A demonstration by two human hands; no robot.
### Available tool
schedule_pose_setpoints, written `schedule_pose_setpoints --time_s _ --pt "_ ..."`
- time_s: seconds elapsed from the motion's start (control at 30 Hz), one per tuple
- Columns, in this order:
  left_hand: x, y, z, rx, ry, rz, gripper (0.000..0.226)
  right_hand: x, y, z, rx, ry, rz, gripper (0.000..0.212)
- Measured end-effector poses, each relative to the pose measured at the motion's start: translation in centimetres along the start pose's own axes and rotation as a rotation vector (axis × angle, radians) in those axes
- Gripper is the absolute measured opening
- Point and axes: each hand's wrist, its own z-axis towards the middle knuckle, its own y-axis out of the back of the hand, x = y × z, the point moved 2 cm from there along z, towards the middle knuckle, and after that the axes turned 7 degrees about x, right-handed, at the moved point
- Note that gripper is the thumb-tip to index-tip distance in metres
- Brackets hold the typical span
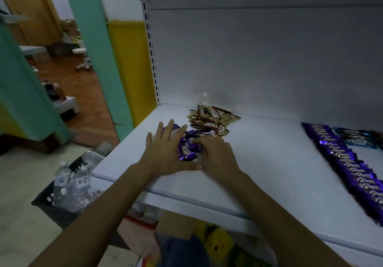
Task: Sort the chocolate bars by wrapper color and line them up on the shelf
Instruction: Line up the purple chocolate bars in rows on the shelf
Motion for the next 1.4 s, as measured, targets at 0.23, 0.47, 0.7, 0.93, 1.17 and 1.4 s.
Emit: schedule_pose_setpoints --time_s 0.23,0.47,0.7,0.93,1.17,1.4 --pt "0.8 0.6 3.9 0.114 -0.006 0.03 0.125 -0.3 -0.1 0.5 -0.067 -0.085 0.079 0.035" --pt "1.0 -0.2 3.7 -0.097 -0.225 -0.083 0.075 -0.1 0.0 0.8 0.013 -0.102 -0.06 0.045" --pt "1.3 1.0 2.3 -0.033 -0.308 -0.24 0.081 0.0 0.2 1.4 0.028 -0.074 -0.061 0.04" --pt "1.2 -0.5 1.2 0.068 -0.151 -0.057 0.123 -0.3 0.5 0.5 -0.062 -0.052 0.221 0.034" --pt "0.7 -0.5 2.8 0.068 -0.165 -0.001 0.114 -1.2 0.3 1.3 -0.071 -0.139 0.201 0.041" --pt "-0.1 0.2 4.8 0.091 -0.279 0.049 0.113 -1.3 0.5 0.9 -0.081 -0.18 0.46 0.034"
